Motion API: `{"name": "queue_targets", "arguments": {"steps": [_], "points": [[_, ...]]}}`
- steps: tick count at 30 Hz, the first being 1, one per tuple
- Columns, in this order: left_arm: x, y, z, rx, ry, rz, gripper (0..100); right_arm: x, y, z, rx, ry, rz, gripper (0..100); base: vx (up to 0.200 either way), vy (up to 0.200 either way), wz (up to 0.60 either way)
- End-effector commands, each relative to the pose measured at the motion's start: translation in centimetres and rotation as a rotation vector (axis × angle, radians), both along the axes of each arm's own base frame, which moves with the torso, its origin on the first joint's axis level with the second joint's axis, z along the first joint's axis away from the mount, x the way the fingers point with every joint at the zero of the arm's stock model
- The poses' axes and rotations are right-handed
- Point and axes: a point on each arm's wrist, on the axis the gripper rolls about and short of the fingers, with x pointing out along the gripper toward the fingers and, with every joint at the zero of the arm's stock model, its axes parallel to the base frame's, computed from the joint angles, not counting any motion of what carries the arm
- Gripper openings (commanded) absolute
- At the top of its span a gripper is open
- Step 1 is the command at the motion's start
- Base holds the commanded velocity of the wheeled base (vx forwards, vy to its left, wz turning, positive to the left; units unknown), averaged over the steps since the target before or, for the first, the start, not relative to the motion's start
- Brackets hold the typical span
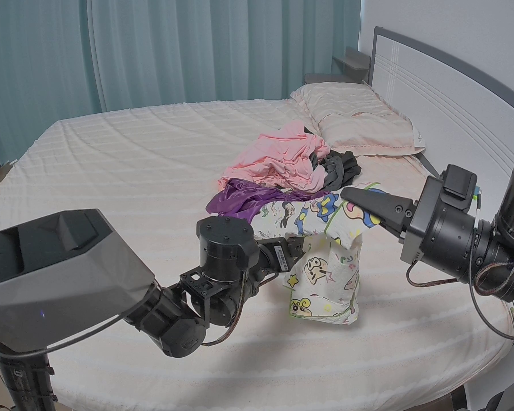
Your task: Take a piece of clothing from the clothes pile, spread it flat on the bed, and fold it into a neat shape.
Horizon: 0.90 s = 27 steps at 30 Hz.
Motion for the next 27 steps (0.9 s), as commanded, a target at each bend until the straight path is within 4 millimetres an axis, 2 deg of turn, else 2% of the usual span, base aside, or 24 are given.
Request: {"name": "queue_targets", "arguments": {"steps": [1,6,12,16,19,20,27], "points": [[1.2,-0.1,-1.0,-0.011,0.015,0.033,100,-0.9,-0.7,1.7,0.045,-0.051,0.004,0,0.000,0.000,0.00],[1.8,0.8,-1.1,-0.038,0.029,0.063,100,-1.8,-1.5,3.5,0.070,-0.080,0.010,0,0.000,0.000,0.00],[2.9,1.9,-1.5,-0.084,0.056,0.115,100,-2.1,-2.3,4.7,0.088,-0.103,-0.004,0,0.000,0.000,0.00],[4.6,3.4,-3.2,-0.067,0.081,0.168,100,-2.4,-3.0,5.3,0.104,-0.124,-0.015,0,0.000,0.000,0.00],[4.9,3.5,-4.2,-0.051,0.100,0.177,100,-2.2,-3.3,5.4,0.103,-0.126,-0.027,0,0.000,0.000,0.00],[5.2,3.7,-5.1,-0.040,0.114,0.184,100,-2.1,-3.5,5.7,0.105,-0.131,-0.032,0,0.000,0.000,0.00],[5.5,3.2,-8.2,-0.002,0.166,0.178,100,-1.5,-3.3,4.8,0.067,-0.086,-0.022,0,0.000,0.000,0.00]]}}
